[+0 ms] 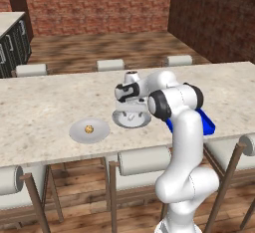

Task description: Move the dessert items from the plates to the tray.

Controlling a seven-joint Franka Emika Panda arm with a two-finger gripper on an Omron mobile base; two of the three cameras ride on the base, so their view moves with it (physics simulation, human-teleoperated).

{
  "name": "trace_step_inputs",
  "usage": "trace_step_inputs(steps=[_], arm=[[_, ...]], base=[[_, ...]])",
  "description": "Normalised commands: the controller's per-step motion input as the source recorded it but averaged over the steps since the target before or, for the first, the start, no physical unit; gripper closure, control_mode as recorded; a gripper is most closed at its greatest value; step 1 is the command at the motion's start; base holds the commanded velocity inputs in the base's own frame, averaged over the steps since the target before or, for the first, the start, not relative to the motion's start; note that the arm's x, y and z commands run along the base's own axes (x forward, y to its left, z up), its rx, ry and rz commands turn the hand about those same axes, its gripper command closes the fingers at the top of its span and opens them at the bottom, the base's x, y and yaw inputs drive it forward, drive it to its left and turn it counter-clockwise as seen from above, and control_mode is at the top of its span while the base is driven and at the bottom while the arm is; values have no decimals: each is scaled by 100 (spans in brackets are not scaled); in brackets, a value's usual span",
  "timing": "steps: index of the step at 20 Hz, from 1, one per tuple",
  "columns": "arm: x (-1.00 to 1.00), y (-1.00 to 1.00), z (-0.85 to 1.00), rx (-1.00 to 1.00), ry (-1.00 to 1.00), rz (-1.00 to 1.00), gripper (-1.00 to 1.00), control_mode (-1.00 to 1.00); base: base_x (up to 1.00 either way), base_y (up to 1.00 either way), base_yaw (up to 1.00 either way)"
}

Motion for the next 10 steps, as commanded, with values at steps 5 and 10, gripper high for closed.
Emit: trace_step_inputs(steps=[5, 10], arm=[[7, 0, -13, 0, 0, 0, -100, -100], [11, 0, -9, 0, 0, 0, -100, -100]], base=[[0, 0, 0], [0, 0, 0]])
